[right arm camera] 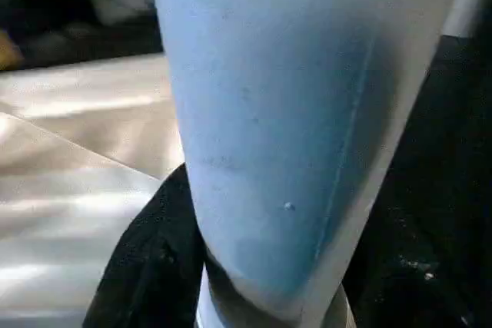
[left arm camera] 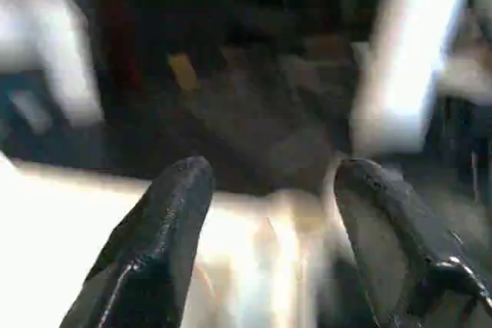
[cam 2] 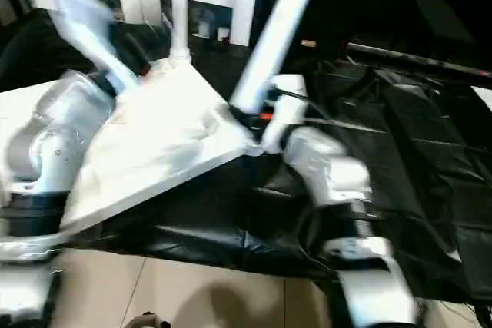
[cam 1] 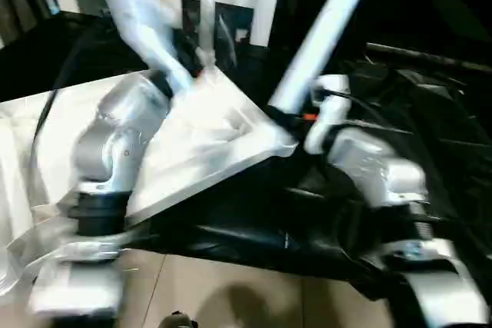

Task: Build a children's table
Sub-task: Pick table leg

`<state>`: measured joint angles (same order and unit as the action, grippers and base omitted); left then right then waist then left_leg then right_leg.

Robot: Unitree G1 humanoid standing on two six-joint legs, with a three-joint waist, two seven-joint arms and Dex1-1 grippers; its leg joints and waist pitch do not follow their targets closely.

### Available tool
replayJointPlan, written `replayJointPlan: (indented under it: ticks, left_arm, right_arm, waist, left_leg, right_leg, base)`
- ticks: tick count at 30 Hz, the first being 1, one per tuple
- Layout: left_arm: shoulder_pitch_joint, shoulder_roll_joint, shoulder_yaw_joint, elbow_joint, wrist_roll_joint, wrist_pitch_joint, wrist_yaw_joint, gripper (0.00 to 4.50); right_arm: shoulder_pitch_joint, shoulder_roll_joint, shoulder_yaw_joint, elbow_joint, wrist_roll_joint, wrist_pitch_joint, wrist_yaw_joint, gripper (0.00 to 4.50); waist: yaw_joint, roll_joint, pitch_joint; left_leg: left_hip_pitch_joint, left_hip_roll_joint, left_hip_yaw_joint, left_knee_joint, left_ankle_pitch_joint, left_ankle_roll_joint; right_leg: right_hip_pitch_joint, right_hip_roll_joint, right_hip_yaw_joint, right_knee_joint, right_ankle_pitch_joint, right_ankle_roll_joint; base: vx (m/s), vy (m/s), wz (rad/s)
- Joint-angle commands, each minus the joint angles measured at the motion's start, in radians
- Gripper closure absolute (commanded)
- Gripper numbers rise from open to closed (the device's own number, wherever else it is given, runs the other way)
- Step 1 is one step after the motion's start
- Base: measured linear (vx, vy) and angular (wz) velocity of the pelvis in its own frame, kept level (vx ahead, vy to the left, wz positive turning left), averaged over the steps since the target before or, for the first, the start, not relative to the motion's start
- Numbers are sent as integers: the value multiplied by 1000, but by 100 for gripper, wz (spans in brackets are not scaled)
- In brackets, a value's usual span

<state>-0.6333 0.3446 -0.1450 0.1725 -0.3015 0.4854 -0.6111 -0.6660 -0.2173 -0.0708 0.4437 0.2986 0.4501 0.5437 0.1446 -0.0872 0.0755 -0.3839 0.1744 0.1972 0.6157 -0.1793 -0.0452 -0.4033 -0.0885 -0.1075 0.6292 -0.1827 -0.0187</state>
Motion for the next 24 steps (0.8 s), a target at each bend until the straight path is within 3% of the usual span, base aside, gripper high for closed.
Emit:
replayJointPlan:
  ticks: [1, 3, 4, 5, 6, 7, 8, 9, 10, 12, 13, 14, 16, 18, 19, 21, 24]
  left_arm:
    - [-25, -13, -64, 27, 32, 2, -52, 149]
    - [-40, -20, -120, 118, 81, -29, -87, 149]
    - [-54, -29, -137, 170, 106, -47, -88, 149]
    - [-71, -36, -155, 228, 131, -78, -85, 149]
    - [-103, -57, -159, 317, 156, -112, -61, 149]
    - [-122, -70, -157, 368, 168, -128, -52, 149]
    - [-133, -79, -154, 401, 175, -136, -44, 149]
    - [-147, -90, -151, 443, 185, -147, -34, 149]
    - [-159, -97, -150, 478, 191, -147, -26, 149]
    - [-192, -115, -139, 577, 198, -156, 1, 149]
    - [-192, -115, -139, 577, 198, -156, 1, 149]
    - [-200, -116, -143, 602, 205, -163, 4, 186]
    - [-227, -129, -134, 678, 214, -190, 9, 186]
    - [-246, -143, -117, 735, 215, -206, -6, 193]
    - [-246, -143, -117, 735, 215, -206, -6, 210]
    - [-254, -155, -104, 763, 207, -203, -29, 231]
    - [-261, -166, -87, 790, 194, -203, -39, 249]
  right_arm:
    - [14, -19, -9, -28, -22, -11, -10, 257]
    - [33, -45, -5, -50, -37, -19, -17, 257]
    - [40, -55, -5, -60, -41, -22, -23, 257]
    - [49, -63, -8, -72, -42, -24, -30, 257]
    - [61, -73, -15, -89, -42, -22, -38, 257]
    - [68, -79, -18, -101, -45, -20, -42, 257]
    - [74, -82, -19, -109, -46, -17, -42, 257]
    - [82, -87, -20, -121, -47, -13, -43, 257]
    - [90, -89, -23, -134, -47, -7, -45, 257]
    - [113, -96, -27, -172, -49, 7, -49, 257]
    - [113, -96, -27, -172, -49, 7, -49, 257]
    - [120, -97, -27, -183, -51, 12, -50, 257]
    - [137, -103, -23, -212, -45, 24, -57, 257]
    - [148, -107, -20, -234, -38, 34, -64, 257]
    - [148, -107, -20, -234, -38, 34, -64, 257]
    - [155, -110, -21, -247, -37, 41, -68, 257]
    - [160, -111, -21, -252, -40, 45, -69, 257]
  waist:
    - [-8, 34, -87]
    - [-8, 41, -87]
    - [-7, 35, -89]
    - [-5, 66, -88]
    - [-9, 52, -89]
    - [-10, 61, -92]
    - [-10, 55, -91]
    - [-11, 61, -91]
    - [-11, 77, -92]
    - [-15, 72, -93]
    - [-17, 75, -93]
    - [-17, 76, -94]
    - [-25, 91, -95]
    - [-28, 88, -94]
    - [-30, 94, -95]
    - [-31, 94, -96]
    - [-30, 91, -96]
  left_leg:
    - [32, 62, -34, -86, -163, -109]
    - [28, 59, -36, -85, -176, -103]
    - [25, 61, -36, -83, -169, -94]
    - [24, 58, -40, -82, -168, -93]
    - [26, 54, -36, -79, -175, -78]
    - [23, 54, -37, -77, -171, -71]
    - [24, 54, -37, -77, -169, -63]
    - [19, 52, -36, -74, -164, -42]
    - [20, 53, -38, -72, -165, -39]
    - [20, 50, -34, -69, -168, -18]
    - [16, 51, -36, -69, -159, -6]
    - [16, 52, -36, -69, -154, -1]
    - [18, 51, -37, -67, -160, 7]
    - [18, 51, -36, -68, -163, 15]
    - [19, 53, -37, -68, -164, 16]
    - [19, 55, -38, -68, -165, 19]
    - [19, 55, -36, -67, -159, 27]
  right_leg:
    - [48, -78, 69, -67, -119, -118]
    - [55, -79, 70, -68, -108, -136]
    - [60, -84, 71, -62, -93, -149]
    - [59, -83, 71, -64, -93, -152]
    - [60, -78, 71, -71, -90, -142]
    - [67, -79, 71, -70, -95, -140]
    - [65, -79, 70, -74, -99, -140]
    - [68, -81, 70, -75, -120, -151]
    - [67, -84, 70, -73, -122, -161]
    - [67, -79, 69, -81, -143, -163]
    - [69, -80, 68, -81, -149, -167]
    - [69, -81, 67, -80, -150, -171]
    - [65, -77, 65, -83, -157, -180]
    - [67, -76, 64, -87, -163, -179]
    - [65, -76, 63, -87, -159, -184]
    - [66, -79, 63, -85, -145, -201]
    - [67, -80, 63, -83, -128, -217]
  base:
    - [0, 0, 0]
    - [0, 0, 0]
    - [0, 0, 0]
    - [0, 0, 0]
    - [0, 0, 0]
    - [0, 0, 0]
    - [0, 0, 0]
    - [0, 0, 0]
    - [0, 0, 0]
    - [0, 0, 0]
    - [0, 0, 0]
    - [0, 0, 0]
    - [0, 0, 0]
    - [0, 0, 0]
    - [0, 0, 0]
    - [0, 0, 0]
    - [0, 0, 0]
